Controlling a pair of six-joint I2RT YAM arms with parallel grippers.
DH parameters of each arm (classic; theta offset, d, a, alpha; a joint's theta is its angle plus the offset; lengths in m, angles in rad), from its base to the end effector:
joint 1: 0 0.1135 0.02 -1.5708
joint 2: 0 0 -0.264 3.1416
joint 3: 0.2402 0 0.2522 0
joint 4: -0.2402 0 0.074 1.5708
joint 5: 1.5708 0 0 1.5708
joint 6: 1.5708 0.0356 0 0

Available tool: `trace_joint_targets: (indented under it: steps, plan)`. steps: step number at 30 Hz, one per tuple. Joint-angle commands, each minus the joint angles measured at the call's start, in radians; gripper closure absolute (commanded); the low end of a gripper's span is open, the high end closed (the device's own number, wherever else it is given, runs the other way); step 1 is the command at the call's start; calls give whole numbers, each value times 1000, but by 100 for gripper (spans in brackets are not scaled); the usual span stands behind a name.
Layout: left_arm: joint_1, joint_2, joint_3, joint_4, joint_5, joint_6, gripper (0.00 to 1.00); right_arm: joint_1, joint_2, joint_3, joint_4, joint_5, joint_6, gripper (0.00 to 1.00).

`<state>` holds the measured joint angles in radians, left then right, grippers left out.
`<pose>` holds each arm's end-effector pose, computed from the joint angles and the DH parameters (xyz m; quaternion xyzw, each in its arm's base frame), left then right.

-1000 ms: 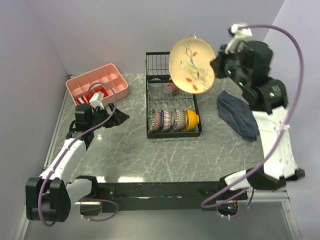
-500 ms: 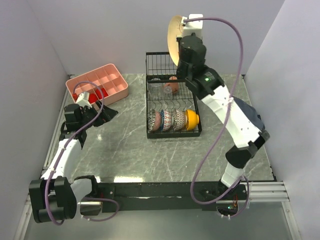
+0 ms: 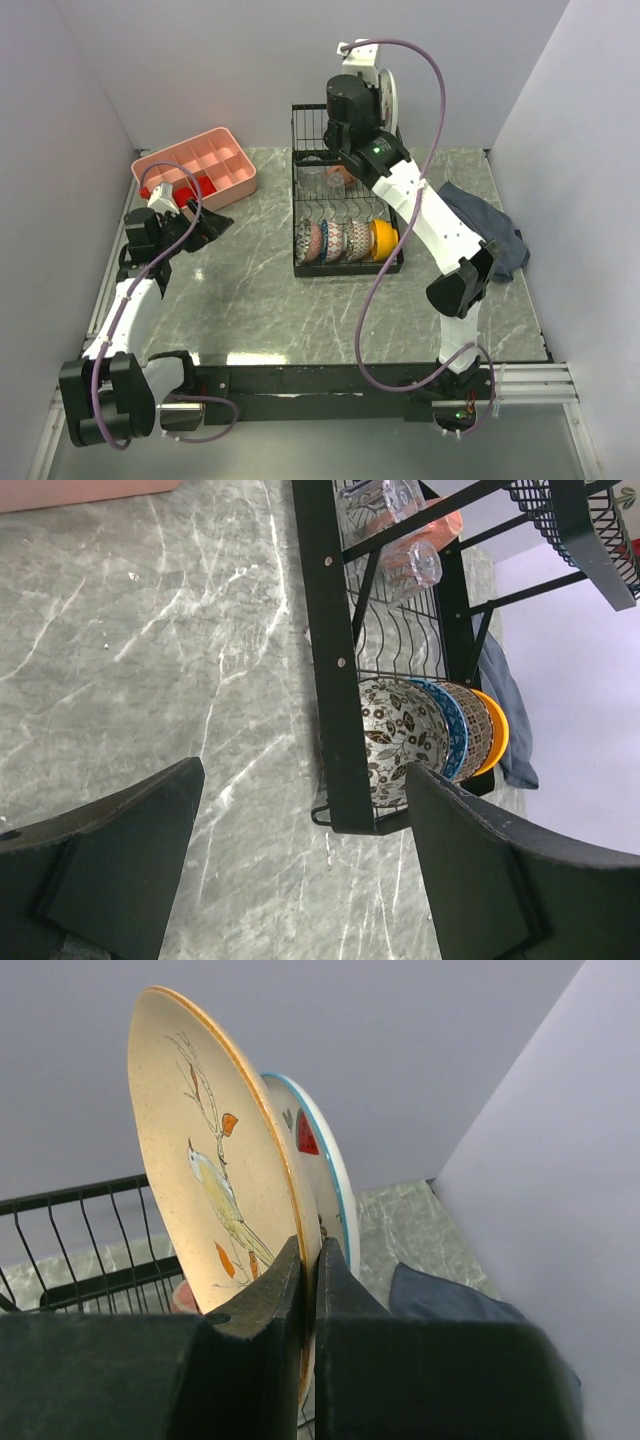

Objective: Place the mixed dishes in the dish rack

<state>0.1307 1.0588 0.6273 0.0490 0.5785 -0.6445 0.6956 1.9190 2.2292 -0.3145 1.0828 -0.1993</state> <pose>0.2351 0.0113 0.2569 -0.1523 0.7956 -0.3649 0.4589 0.3393 0.2423 0.4932 0.0651 0.7048 -0.2055 0.6758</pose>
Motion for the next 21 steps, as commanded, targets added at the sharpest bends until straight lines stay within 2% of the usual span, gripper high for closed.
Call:
trace_joint_targets:
  steps: [1,7,12,21]
  plan:
    - [4,10,14,51,29,-21,12,-2,-20,58,141,52,20,100]
    - [-12,26,34,11,34,3,12,-4,24,49,216,112,-21,100]
    - [-74,41,57,-8,29,25,11,-5,64,56,235,126,-40,100]
    - [-97,55,55,32,21,11,11,-13,81,7,250,164,-46,100]
